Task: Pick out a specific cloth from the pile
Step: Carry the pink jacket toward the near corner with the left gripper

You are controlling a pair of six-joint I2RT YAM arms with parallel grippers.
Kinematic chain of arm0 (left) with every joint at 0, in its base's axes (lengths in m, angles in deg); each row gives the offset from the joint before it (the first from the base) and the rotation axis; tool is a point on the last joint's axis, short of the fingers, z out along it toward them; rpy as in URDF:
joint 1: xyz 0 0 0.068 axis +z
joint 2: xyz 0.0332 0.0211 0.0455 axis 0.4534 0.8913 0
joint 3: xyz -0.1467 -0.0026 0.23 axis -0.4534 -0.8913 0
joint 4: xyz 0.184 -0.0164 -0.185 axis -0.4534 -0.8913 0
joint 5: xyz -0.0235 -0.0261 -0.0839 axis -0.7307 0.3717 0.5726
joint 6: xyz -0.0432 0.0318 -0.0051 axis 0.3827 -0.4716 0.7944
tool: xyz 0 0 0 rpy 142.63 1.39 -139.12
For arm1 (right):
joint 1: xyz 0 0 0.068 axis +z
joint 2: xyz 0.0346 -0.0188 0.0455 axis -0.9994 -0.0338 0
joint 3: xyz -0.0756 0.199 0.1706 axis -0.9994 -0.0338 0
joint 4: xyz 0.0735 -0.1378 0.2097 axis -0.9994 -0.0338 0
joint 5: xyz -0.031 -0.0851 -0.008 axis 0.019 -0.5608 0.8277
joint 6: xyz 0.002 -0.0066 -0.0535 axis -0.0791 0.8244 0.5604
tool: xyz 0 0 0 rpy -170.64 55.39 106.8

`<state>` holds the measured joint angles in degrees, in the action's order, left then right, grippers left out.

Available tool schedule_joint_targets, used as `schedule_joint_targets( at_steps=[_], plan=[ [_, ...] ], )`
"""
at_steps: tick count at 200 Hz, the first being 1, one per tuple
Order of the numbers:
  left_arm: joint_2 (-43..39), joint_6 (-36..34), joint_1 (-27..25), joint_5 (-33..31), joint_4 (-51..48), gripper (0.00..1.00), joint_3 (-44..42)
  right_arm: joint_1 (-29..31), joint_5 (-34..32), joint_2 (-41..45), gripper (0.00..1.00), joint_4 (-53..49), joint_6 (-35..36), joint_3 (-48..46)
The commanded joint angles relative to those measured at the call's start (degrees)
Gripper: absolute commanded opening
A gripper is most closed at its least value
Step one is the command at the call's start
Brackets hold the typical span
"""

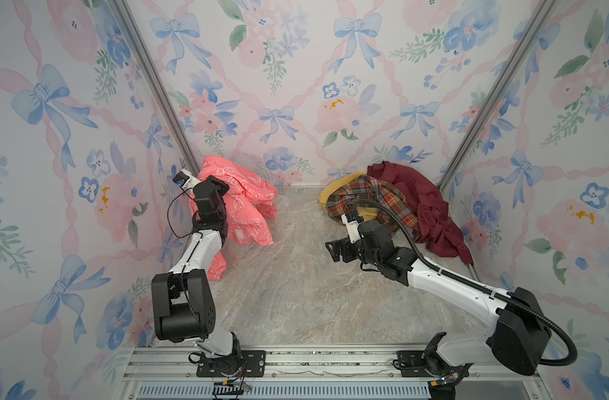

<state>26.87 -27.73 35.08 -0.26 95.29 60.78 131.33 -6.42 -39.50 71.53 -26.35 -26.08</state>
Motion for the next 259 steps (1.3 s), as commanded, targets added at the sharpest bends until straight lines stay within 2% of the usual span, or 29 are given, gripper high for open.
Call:
schedule_joint_targets(
  at_steps=[1, 59, 125, 160, 213, 259],
  plan=[
    [-5.18, 1.3, 1.44, -2.18, 6.48, 0.0, -4.85, 1.1, -0.44, -0.3, 0.97, 1.77, -0.62, 1.58],
    [-7.17, -1.97, 2.21, -5.95, 6.66, 0.0, -15.41, 1.69, -0.29, -0.48, 0.97, 2.95, -1.29, 0.82],
    [-7.92, -4.48, 1.35, -7.6, 6.39, 0.0, -16.76, 1.75, -0.78, 0.89, 0.97, 2.93, -1.38, -1.11],
    [-13.48, -9.42, -2.62, -10.23, 5.8, 0.0, -15.12, 1.78, -1.0, 1.08, 0.97, 2.84, -1.46, -1.03],
    [-25.16, -15.26, -5.44, -14.9, 3.58, 0.0, -17.66, 3.44, -1.41, 0.58, 0.97, 2.5, -1.61, 0.17],
    [-32.99, -23.51, -6.01, -17.35, -7.45, 0.0, -12.74, 5.7, -2.49, 0.92, 0.97, 1.48, -0.92, 1.64]
  ],
)
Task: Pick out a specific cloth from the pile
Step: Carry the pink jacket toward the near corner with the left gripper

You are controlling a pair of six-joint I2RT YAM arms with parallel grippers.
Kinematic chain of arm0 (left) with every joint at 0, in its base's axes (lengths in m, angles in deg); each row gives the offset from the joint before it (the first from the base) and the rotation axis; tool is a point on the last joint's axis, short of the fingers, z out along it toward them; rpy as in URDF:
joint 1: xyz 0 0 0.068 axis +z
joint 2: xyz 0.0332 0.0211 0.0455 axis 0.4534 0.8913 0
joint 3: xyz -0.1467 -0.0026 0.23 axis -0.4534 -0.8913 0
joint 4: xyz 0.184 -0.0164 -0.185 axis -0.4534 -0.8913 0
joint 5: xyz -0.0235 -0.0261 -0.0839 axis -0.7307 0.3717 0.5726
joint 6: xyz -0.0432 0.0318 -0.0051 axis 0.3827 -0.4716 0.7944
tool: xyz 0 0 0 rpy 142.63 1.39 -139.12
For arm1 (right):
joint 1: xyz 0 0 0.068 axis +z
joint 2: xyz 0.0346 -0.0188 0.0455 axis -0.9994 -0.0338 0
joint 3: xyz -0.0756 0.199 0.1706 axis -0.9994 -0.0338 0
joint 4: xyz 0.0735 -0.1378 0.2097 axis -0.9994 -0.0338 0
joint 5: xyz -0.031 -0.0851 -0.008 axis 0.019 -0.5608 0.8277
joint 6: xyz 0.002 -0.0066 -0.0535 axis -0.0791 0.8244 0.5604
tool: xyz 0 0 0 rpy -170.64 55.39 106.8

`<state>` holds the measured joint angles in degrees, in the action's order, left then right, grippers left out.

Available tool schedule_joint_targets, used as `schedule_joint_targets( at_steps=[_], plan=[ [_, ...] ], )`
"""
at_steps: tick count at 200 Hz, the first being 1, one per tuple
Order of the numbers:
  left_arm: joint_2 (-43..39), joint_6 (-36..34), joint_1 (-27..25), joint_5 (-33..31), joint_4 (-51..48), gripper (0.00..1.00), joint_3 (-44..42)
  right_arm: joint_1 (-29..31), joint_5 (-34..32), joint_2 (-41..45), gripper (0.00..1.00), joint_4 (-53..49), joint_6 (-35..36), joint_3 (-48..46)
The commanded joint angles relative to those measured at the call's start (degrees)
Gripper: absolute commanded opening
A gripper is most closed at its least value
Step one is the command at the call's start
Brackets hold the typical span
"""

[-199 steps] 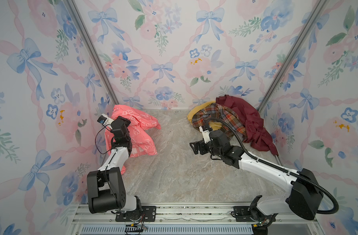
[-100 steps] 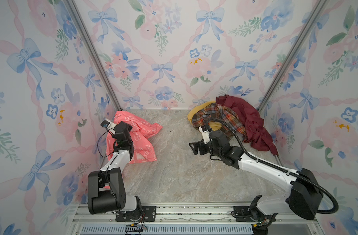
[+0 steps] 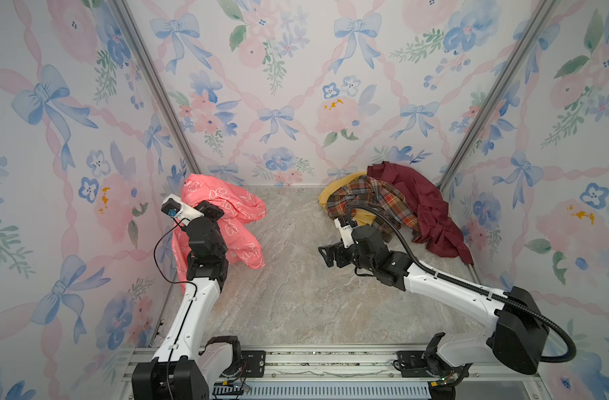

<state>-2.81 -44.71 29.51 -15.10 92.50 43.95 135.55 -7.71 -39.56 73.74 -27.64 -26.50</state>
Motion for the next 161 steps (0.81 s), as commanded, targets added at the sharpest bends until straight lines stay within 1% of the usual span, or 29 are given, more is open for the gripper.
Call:
schedule_joint_targets(
  at_steps=[1, 32, 59, 84, 97, 120, 161],
  plan=[
    [-3.43, -6.69, -0.44, -2.51, -4.98, 0.0, 4.24, 1.52, -1.24, 0.99, 0.97, -0.73, 0.36, 2.04],
    [-5.86, -11.28, -1.34, -3.24, -13.8, 0.0, 7.09, 3.61, -2.16, 0.6, 0.97, -0.56, 0.45, 2.02],
    [-4.38, -11.64, -1.62, -0.86, -17.61, 0.0, 7.59, 4.96, -3.03, 0.23, 0.97, 0.25, 0.3, 1.35],
    [1.9, -10.9, -3.08, -0.52, -18.21, 0.0, 8.62, 5.34, -3.62, 0.27, 0.97, 1.43, -0.24, -0.27],
    [6.69, -10.82, -3.83, -0.8, -18.01, 0.0, 9.72, 5.34, -3.88, 0.45, 0.97, 1.9, -0.44, -1.38],
    [14.82, -9.42, -3.95, -1.12, -14.93, 0.0, 11.44, 5.27, -4.49, 0.8, 0.97, 2.36, -0.53, -2.93],
    [27.69, -2.48, -3.8, -1.65, -7.2, 0.0, 16.48, 4.53, -4.93, -0.34, 0.97, 2.4, 0.44, -3.59]
  ],
)
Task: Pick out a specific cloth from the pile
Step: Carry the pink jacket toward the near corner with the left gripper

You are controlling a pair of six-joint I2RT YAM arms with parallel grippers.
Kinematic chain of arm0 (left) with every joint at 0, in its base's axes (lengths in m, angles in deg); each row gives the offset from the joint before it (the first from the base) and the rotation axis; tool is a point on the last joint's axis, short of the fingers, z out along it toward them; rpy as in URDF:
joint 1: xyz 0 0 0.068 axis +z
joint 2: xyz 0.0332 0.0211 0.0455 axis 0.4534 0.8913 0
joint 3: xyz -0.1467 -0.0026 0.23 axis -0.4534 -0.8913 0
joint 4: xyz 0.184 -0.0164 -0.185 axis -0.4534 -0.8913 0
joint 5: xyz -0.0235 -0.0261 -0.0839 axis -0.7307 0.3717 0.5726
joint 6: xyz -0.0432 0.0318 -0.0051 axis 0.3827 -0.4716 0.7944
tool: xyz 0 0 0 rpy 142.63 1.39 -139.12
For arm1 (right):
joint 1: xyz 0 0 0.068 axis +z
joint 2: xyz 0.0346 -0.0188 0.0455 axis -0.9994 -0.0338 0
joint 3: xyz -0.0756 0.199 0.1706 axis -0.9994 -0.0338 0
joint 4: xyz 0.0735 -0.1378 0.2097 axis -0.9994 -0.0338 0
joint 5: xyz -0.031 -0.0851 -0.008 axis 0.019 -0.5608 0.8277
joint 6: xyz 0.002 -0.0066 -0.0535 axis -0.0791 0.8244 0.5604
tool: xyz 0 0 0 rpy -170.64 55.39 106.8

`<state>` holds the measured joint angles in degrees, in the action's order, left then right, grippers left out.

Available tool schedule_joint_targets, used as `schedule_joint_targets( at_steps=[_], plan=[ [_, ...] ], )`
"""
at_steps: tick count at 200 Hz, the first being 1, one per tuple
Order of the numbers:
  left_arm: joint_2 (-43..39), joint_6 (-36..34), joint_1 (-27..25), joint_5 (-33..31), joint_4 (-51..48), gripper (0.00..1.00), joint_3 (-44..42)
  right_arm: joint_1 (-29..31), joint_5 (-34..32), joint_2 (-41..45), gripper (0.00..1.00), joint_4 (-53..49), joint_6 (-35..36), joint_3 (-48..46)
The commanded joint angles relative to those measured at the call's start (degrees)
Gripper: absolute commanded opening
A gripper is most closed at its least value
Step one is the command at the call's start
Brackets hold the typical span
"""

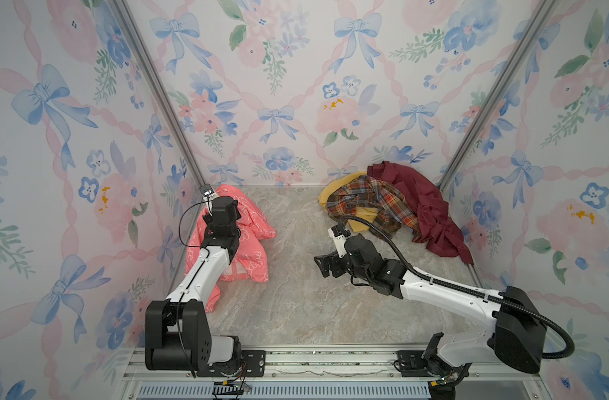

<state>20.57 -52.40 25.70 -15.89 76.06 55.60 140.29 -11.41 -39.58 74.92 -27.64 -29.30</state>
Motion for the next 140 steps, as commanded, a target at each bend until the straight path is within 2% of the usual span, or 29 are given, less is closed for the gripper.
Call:
schedule_joint_targets(
  at_steps=[1, 42, 95, 124, 140],
  plan=[
    [4.59, 5.45, 0.02, -0.99, 9.39, 0.0, 4.99, -0.25, -1.22, -0.36, 0.97, 1.28, 0.44, -0.84],
    [16.87, 12.01, 0.28, -1.82, 20.56, 0.0, 10.07, -2.46, 0.97, -2.94, 0.97, 5.28, 0.26, -2.1],
    [27.96, 19.59, 3.03, 3.64, 37.26, 0.0, 10.77, -5.06, 4.14, -9.69, 0.97, 11.7, 1.35, 0.18],
    [29.69, 22.84, 4.26, 6.29, 38.25, 0.0, 8.24, -7.09, 6.76, -13.88, 0.97, 13.93, 0.72, 3.3],
    [29.84, 22.38, 4.6, 7.28, 34.33, 0.0, 8.84, -7.74, 8.16, -15.81, 0.97, 14.3, 0.02, 4.96]
  ],
)
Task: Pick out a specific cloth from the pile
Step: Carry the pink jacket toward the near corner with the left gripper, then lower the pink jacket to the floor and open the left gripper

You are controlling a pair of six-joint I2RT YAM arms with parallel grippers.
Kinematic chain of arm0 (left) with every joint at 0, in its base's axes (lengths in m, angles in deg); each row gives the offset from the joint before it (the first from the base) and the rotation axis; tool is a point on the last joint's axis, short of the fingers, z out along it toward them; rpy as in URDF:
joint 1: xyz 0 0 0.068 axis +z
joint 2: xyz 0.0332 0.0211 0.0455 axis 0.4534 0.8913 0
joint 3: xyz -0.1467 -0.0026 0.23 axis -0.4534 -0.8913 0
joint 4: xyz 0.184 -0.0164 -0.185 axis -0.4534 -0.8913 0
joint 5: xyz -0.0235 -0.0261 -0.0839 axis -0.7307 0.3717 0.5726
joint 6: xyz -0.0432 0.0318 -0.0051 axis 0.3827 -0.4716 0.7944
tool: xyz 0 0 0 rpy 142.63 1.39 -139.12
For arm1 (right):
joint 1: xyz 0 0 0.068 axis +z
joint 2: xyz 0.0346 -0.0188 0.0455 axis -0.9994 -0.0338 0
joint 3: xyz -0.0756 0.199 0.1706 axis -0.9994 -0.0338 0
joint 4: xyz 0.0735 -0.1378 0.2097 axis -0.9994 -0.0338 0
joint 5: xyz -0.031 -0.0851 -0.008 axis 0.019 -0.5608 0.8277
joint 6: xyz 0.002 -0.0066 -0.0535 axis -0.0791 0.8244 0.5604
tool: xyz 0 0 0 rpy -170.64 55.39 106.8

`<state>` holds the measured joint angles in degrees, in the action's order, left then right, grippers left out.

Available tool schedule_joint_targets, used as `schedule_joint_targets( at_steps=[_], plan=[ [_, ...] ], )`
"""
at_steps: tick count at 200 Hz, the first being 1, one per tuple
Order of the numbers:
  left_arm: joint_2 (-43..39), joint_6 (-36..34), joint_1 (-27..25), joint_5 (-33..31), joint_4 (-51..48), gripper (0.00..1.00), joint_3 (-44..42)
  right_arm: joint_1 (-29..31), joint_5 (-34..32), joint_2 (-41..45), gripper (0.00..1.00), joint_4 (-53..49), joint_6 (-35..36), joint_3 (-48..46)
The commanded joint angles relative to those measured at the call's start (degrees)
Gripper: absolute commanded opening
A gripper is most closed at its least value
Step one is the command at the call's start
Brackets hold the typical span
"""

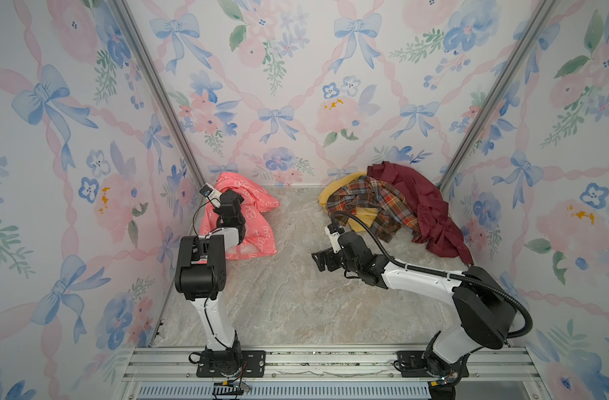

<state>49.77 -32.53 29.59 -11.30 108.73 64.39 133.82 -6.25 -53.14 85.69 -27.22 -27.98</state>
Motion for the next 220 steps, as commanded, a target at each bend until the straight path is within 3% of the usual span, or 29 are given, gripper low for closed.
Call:
schedule_joint_targets(
  at_steps=[1, 59, 107, 141, 220],
  plan=[
    [0.64, 2.38, 0.71, 2.71, 1.13, 0.0, 0.14, -1.28, 3.07, -2.46, 0.97, 3.55, -0.41, 3.76],
    [3.36, -3.89, 1.47, 6.74, -22.87, 0.0, 11.01, -1.63, 4.76, -5.55, 0.97, 4.4, -2.3, 4.84],
    [6.0, -3.96, 3.26, 11.79, -32.49, 0.0, 14.74, -1.68, 5.18, -5.23, 0.97, 4.59, -2.4, 4.23],
    [10.25, -6.77, 3.95, 15.4, -39.7, 0.0, 21.83, -2.15, 5.68, -4.16, 0.97, 5.17, -2.18, 2.49],
    [20.45, -12.8, 4.4, 16.53, -50.82, 0.0, 33.82, -3.88, 6.53, -2.91, 0.97, 6.9, -2.88, -0.4]
  ],
)
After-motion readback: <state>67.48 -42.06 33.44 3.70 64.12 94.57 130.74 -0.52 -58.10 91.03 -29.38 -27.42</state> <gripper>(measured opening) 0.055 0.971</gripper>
